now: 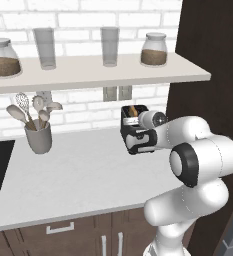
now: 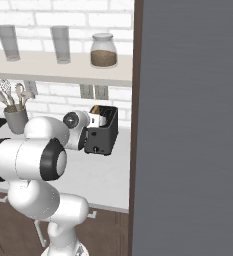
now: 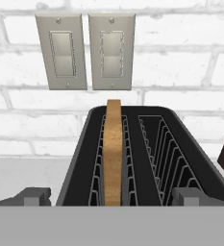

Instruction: Start the toaster. Once the lever pops up, take the bread to the plate on the dining counter.

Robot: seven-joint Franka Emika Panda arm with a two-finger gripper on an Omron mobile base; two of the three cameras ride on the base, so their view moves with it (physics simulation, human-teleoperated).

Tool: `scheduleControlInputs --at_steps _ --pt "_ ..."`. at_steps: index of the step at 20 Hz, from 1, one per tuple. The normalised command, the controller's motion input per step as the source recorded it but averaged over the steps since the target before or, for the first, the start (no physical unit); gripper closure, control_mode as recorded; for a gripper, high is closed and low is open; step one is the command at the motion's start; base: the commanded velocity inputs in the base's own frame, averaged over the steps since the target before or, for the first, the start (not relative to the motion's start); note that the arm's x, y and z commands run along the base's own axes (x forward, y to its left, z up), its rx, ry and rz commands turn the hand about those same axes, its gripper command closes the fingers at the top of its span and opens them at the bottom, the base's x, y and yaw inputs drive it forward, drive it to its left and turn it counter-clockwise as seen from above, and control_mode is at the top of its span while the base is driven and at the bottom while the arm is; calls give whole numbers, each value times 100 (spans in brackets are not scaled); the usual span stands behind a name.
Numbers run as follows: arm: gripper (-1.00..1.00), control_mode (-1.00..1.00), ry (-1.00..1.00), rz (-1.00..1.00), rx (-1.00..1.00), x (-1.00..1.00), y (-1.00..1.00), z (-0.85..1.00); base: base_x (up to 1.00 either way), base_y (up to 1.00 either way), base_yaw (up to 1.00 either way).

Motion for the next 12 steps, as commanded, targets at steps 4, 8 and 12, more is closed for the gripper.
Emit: scheduleControlInputs --at_steps 4,8,12 --pt "-100 -100 0 0 0 0 0 0 0 0 0" --pt "-100 -100 0 0 0 0 0 0 0 0 0" --pt "-100 -100 0 0 0 0 0 0 0 0 0"
